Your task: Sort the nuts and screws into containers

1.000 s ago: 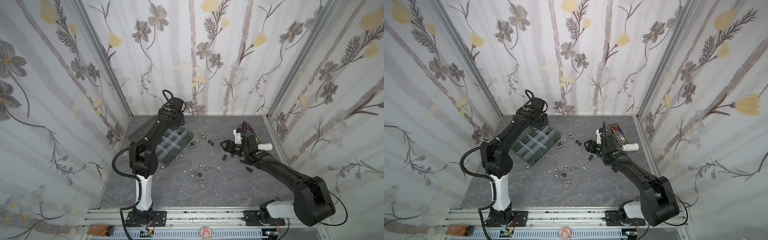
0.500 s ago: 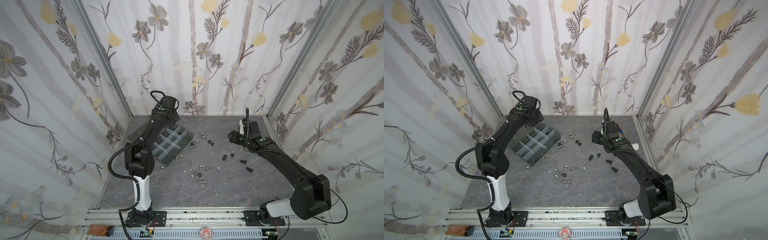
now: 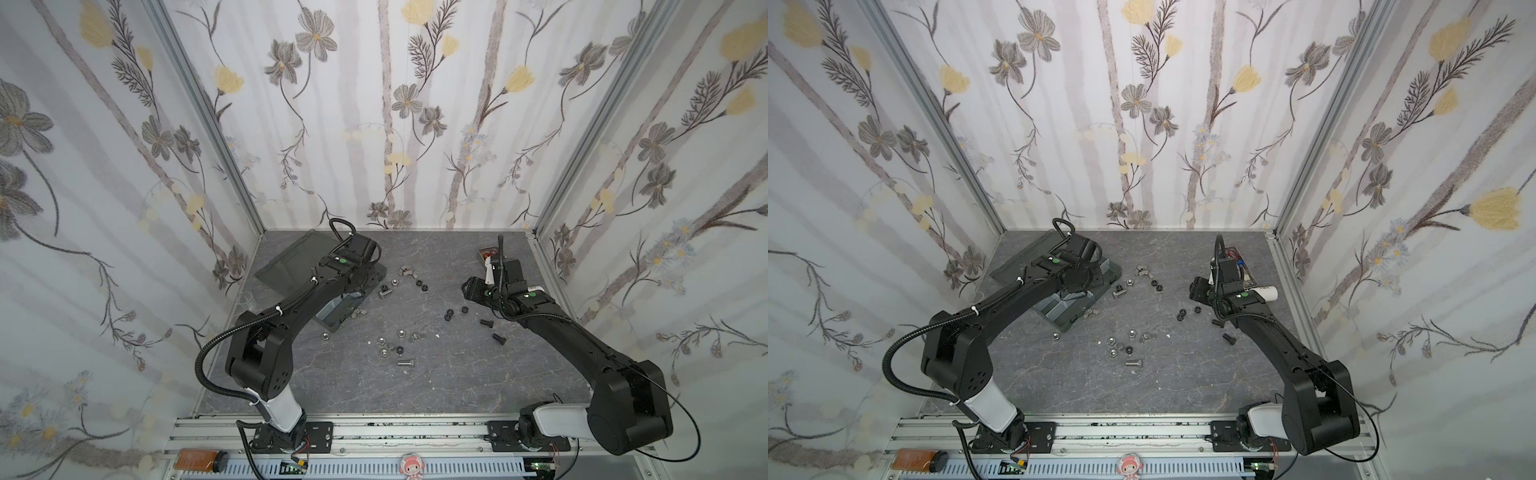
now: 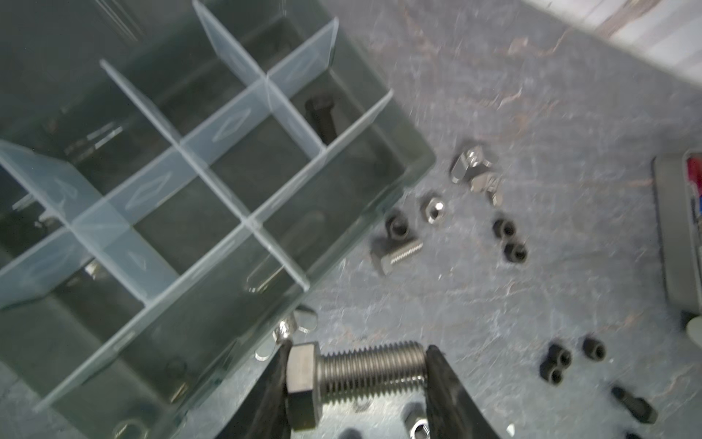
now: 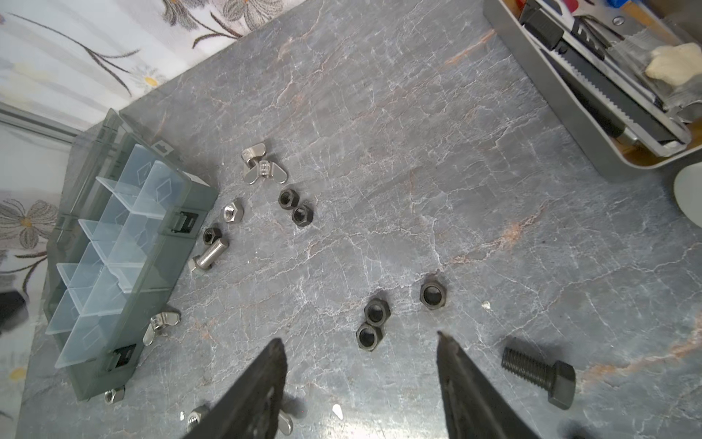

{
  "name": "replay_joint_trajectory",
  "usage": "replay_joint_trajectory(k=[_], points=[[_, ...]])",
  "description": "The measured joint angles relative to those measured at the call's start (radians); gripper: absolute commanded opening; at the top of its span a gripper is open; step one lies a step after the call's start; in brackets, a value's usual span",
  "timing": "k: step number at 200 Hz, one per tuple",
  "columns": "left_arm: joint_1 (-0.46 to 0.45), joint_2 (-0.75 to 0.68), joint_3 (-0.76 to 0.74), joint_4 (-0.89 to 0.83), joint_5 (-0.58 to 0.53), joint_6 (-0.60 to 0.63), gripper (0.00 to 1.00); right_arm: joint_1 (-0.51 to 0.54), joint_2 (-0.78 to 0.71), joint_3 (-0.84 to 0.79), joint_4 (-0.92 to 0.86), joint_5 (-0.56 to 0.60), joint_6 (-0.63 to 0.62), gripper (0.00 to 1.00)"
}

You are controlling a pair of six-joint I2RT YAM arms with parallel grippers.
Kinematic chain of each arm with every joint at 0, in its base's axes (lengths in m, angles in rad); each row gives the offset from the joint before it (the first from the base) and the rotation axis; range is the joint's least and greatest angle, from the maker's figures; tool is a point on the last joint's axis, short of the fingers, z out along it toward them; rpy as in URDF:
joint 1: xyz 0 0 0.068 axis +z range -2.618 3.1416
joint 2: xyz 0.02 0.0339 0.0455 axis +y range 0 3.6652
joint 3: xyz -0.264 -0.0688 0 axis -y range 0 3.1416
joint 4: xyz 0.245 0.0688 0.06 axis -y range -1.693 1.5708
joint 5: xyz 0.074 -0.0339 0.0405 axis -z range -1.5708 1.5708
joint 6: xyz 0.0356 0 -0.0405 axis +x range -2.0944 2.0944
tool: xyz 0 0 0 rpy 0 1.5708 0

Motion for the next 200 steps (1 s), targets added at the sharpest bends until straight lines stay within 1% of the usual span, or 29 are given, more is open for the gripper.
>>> replay_joint_trajectory(k=[16,21,35,65,75,93,115,140,172,186,200], points=[[-0.046,-0.024,-0.075,0.024,-0.010,0.001,0.39,-0.002,0.024,0.018,-0.003,-0.024,0.009,0.63],[-0.069,-0.030,-0.100,0.035,0.001,0.001,0.39,0.000,0.029,0.020,-0.006,-0.033,0.015,0.63],[-0.098,-0.039,-0.143,0.062,0.023,0.001,0.40,0.009,0.029,0.019,-0.019,-0.051,0.023,0.63],[-0.097,-0.029,-0.186,0.103,0.040,0.005,0.40,0.044,0.026,0.018,-0.056,-0.068,0.034,0.63],[-0.100,-0.025,-0.198,0.129,0.063,0.009,0.40,0.049,0.016,0.018,-0.075,-0.072,0.044,0.63],[-0.104,-0.029,-0.237,0.161,0.086,0.011,0.39,0.048,-0.012,0.006,-0.095,-0.054,0.074,0.63],[-0.106,-0.035,-0.279,0.170,0.089,0.012,0.40,0.049,-0.024,-0.018,-0.147,-0.029,0.099,0.64],[-0.109,-0.011,-0.332,0.211,0.076,0.000,0.40,0.050,-0.023,-0.014,-0.189,0.003,0.092,0.65],[-0.127,0.050,-0.343,0.239,0.049,-0.028,0.43,0.018,-0.022,0.026,-0.249,0.027,0.047,0.66],[-0.140,0.082,-0.324,0.237,0.033,-0.031,0.45,0.002,-0.036,0.034,-0.269,0.038,0.039,0.67],[-0.146,0.123,-0.296,0.242,0.017,-0.030,0.51,-0.014,-0.051,0.034,-0.281,0.054,0.031,0.68]])
